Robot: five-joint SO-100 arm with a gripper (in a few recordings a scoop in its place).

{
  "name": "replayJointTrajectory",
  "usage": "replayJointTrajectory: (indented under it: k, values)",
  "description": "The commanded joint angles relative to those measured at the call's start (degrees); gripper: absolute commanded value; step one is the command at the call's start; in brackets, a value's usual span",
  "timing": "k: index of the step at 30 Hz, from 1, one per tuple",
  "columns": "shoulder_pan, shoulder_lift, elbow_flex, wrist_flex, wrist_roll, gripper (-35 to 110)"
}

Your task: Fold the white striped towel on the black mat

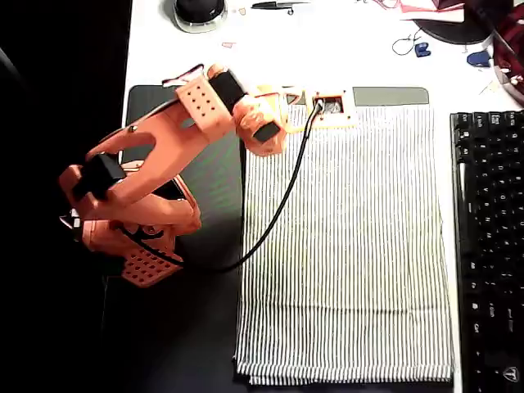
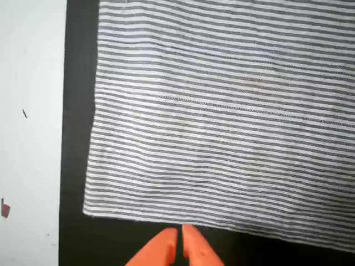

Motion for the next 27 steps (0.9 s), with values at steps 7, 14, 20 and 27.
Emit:
replayJointTrajectory:
  k: [7,14,20,27]
  values:
    - [-5.5,-17.2,-18.5,-0.6,5.4,0]
    - [-6.1,-33.0,-26.9,-3.3,7.5,7]
    - [-3.6,-44.2,-29.8,-9.2,7.6,24]
    - [-1.5,-51.0,-33.0,-11.7,6.5,26]
